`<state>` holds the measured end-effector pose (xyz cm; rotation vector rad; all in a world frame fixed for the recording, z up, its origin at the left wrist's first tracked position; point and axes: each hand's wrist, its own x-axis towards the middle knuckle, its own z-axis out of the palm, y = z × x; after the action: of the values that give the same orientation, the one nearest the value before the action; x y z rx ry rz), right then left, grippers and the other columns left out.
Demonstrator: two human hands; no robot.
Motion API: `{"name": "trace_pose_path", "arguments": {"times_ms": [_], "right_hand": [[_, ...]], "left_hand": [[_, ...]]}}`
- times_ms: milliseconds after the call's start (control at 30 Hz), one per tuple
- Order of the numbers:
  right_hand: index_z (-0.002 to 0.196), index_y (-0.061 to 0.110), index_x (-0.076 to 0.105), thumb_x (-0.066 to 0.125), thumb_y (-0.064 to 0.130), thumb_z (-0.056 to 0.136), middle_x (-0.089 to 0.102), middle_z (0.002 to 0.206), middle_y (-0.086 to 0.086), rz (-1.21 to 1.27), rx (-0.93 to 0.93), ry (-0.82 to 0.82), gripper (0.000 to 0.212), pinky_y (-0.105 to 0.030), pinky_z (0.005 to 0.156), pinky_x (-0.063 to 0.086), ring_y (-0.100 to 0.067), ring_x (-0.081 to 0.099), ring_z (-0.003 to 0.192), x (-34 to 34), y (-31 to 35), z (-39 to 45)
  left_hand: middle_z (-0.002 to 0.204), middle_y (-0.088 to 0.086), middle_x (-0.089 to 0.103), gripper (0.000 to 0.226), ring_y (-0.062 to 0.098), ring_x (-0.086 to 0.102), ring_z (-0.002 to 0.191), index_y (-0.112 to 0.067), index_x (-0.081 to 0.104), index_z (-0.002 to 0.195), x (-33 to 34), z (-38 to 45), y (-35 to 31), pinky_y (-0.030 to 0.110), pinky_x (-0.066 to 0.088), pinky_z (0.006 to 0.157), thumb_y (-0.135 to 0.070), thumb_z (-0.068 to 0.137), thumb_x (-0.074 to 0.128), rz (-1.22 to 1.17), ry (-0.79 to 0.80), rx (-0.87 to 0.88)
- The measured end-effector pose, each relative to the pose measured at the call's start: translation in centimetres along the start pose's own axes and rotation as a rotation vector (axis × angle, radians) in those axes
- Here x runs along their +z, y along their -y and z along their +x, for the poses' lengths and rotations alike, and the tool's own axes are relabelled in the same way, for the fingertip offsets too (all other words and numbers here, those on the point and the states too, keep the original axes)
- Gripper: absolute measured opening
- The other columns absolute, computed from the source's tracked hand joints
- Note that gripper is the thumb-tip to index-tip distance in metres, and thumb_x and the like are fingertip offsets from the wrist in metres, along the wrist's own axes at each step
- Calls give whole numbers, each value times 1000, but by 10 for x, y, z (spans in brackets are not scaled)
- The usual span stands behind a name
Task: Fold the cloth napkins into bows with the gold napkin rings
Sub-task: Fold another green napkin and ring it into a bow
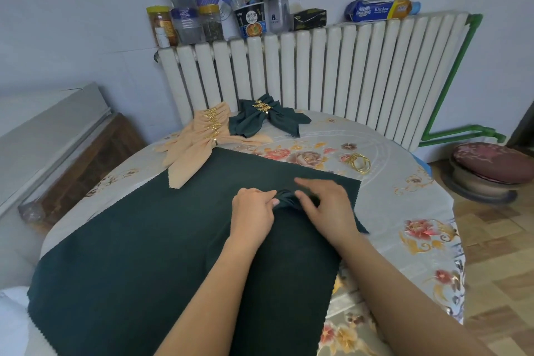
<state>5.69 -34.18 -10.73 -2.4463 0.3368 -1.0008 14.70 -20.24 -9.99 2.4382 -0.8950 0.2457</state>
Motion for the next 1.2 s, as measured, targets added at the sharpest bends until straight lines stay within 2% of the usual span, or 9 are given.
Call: {"name": "trace_pose_path", "arguments": {"times_ms": [133,267,400,600,767,900,1000,1067,1200], "right_hand": [[127,14,57,59,25,89,59,122,-12,-124,378,-151,39,-38,98,35,-31,50,114,-27,-44,20],[140,13,38,60,37,87,42,136,-18,-260,621,-85,63,-41,104,27,-35,36,124,-39,-79,37],[143,13,31,60,43,86,39,139,-17,-347,692,52,70,-42,105,27,-35,35,126,-37,-103,55],[124,11,53,49,40,92,52,121,-14,-490,610,94,44,-41,94,35,-33,45,111,-24,-110,70],[121,14,57,57,44,87,56,119,-12,-321,649,-35,45,-40,92,37,-31,49,109,-29,-106,59],[119,14,60,67,44,81,62,115,-3,35,622,-140,48,-33,86,44,-22,55,104,-38,-75,44],[119,14,58,68,40,82,59,109,4,336,644,-114,46,-24,81,42,-13,55,97,-47,-42,29],[108,16,60,70,38,81,60,101,4,456,618,-78,36,-17,73,42,-9,55,87,-48,-31,14],[99,15,62,71,33,80,61,95,1,500,615,-35,28,-5,63,41,-5,55,79,-47,-29,3]], "left_hand": [[116,3,64,32,23,47,107,-20,59,127,15,6,-8,31,36,93,-27,99,46,20,-80,-56],[109,5,67,30,26,50,100,-16,63,122,19,7,0,35,40,90,-23,96,52,-17,-96,-14],[102,5,68,27,24,50,95,-14,66,118,24,8,1,34,41,87,-19,93,56,-83,-113,-23],[102,3,68,27,22,49,94,-15,66,118,24,11,3,28,35,84,-18,93,57,-104,-132,-20],[100,5,68,27,24,50,94,-14,66,117,23,10,5,32,37,86,-17,92,58,-105,-129,-33],[96,9,69,24,28,51,90,-11,69,112,19,12,13,36,40,83,-13,90,61,-94,-184,-87],[96,10,69,23,30,53,90,-10,70,110,15,13,20,39,41,82,-11,89,62,-85,-220,-139],[98,10,69,24,30,52,93,-10,69,112,13,13,23,39,41,84,-12,90,61,-94,-221,-168],[101,9,69,25,30,51,96,-11,68,114,12,12,24,39,41,85,-14,91,59,-120,-226,-188]]}}
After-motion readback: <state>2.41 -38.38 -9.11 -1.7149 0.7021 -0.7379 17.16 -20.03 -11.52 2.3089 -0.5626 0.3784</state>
